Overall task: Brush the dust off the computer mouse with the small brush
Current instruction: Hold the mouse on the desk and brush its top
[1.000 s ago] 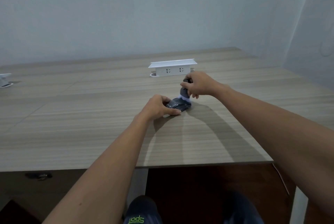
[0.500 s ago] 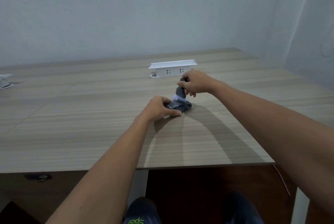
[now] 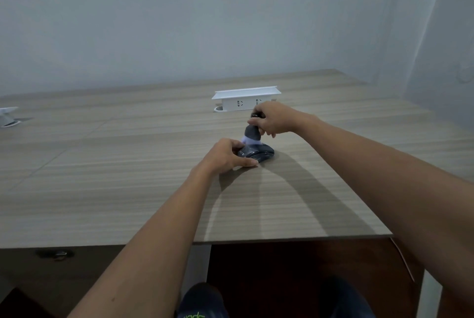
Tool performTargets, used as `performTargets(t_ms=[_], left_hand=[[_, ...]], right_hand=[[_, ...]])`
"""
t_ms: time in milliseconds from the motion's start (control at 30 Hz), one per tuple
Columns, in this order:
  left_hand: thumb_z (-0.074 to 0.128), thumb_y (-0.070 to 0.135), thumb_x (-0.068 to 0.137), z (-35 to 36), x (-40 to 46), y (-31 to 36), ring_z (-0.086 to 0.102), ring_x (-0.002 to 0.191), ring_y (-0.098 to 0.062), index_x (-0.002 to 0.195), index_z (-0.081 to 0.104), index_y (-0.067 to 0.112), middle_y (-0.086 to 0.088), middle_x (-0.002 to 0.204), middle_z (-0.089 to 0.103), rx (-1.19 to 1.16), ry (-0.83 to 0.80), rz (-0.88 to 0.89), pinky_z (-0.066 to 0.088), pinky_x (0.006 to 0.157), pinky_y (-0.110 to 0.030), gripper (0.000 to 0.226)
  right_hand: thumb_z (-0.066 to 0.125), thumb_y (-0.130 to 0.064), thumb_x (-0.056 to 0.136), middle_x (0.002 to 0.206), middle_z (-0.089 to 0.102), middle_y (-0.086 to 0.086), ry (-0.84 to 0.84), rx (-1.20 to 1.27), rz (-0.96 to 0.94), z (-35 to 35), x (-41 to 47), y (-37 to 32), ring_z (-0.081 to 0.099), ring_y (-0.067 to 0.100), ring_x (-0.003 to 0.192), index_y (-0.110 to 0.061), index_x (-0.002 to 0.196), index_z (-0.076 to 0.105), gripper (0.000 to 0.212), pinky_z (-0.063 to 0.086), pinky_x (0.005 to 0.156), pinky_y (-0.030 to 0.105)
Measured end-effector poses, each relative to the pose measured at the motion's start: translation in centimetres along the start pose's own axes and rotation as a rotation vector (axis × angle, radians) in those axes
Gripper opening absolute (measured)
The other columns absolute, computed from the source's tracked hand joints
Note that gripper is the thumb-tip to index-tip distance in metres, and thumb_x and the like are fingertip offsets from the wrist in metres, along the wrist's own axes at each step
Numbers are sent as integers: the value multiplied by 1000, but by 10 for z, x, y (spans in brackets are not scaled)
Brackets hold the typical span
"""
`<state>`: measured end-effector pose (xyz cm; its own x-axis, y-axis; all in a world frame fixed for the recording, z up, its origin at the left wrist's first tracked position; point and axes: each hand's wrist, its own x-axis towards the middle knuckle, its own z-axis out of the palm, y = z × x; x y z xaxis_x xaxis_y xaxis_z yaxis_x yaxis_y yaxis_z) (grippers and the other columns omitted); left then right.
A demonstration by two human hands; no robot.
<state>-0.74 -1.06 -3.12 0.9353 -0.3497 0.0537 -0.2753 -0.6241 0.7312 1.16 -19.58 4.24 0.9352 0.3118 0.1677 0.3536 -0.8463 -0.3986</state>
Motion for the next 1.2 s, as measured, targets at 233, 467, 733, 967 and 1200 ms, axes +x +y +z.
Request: performTargets(t_ms=[233, 467, 733, 967, 1200], left_hand=[[87, 36, 72, -2, 1, -1, 72, 95, -15, 117, 73, 17, 2, 101, 78, -5, -38, 14, 57, 92, -36, 51], [85, 35, 75, -3, 1, 2, 71, 96, -20, 115, 74, 18, -2, 101, 78, 22, -39, 13, 54, 90, -37, 45], [85, 34, 76, -3, 3, 1, 72, 98, -18, 118, 73, 17, 0, 104, 78, 8, -56, 13, 56, 95, -38, 47], [85, 34, 76, -1, 3, 2, 71, 99, -19, 118, 73, 18, 0, 104, 77, 12, -49, 9, 55, 96, -39, 47], [84, 35, 76, -3, 4, 1, 72, 99, -18, 118, 72, 19, 1, 104, 78, 19, -62, 10, 55, 97, -41, 47]], right_hand=[[54, -21, 102, 86, 65, 7, -25, -112, 81, -2, -5, 16, 57, 15, 50, 0, 100, 63, 24, 41, 39, 19], [54, -24, 101, 72, 69, 5, -16, 108, 18, -5, -7, 7, 59, 16, 50, -2, 104, 65, 24, 49, 48, 24], [52, -14, 102, 67, 57, -12, -76, 8, 128, -6, -6, 19, 56, -1, 33, -5, 101, 58, 11, 43, 38, 15], [52, -21, 104, 70, 64, 2, -75, 121, 63, -8, -7, 17, 59, 15, 52, -4, 102, 60, 19, 48, 44, 20], [52, -22, 103, 72, 62, -1, -86, -29, 71, -7, -6, 19, 60, 14, 51, -8, 97, 56, 16, 46, 47, 22]])
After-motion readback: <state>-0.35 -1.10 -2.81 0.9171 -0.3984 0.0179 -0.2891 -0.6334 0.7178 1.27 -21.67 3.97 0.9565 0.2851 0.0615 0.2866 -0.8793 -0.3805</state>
